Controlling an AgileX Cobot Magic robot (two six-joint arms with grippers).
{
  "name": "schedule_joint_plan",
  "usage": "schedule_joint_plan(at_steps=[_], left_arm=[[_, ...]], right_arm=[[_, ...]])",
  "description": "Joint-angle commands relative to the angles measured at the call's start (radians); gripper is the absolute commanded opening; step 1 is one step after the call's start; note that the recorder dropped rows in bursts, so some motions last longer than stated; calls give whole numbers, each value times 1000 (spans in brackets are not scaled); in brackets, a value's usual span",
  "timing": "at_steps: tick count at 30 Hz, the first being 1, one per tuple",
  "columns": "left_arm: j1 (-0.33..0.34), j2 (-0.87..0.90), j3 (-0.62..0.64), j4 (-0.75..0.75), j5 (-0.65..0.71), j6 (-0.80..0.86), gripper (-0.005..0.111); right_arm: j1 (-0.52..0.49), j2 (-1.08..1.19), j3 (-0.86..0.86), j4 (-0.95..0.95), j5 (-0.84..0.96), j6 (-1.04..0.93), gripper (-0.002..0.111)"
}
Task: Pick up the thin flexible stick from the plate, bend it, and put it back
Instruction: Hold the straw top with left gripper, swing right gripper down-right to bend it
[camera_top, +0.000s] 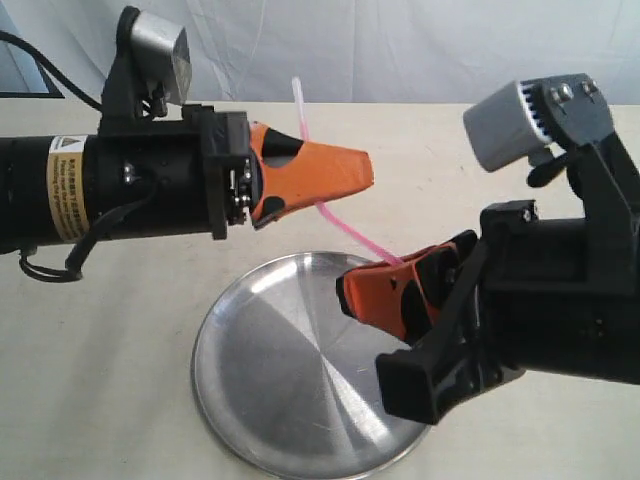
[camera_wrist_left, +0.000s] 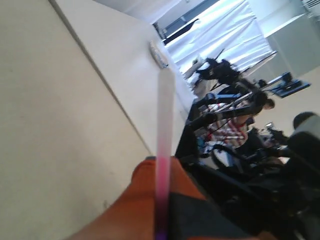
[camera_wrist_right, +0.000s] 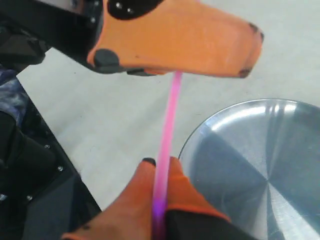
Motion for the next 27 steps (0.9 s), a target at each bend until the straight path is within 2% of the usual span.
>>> schedule_joint_plan(at_steps=[1,5,11,14,18,21,27], left_arm=[[-7,-3,4,-75,-203,-3,0],[-7,-3,4,-114,-234,-10,0],[-7,-3,4,-53,-56,32,0],[-7,-3,4,41,65,50,0],[-7,-3,4,251,178,34,0],[-7,-3,4,311,143,-43,0],[-7,-4,4,136,-83,-44,0]], right_arm=[[-3,24,-10,-42,-75,-2,-1],[-3,101,-10,-14,-75,-2,-1],[11,160,-10,103,-83,-63,-1],[27,128,-10,126,-119,-85,-1],[31,68,-10,89,-176,-85,-1],[31,38,-10,57,-202,-85,-1],[31,58,-10,35,-171,-82,-1]])
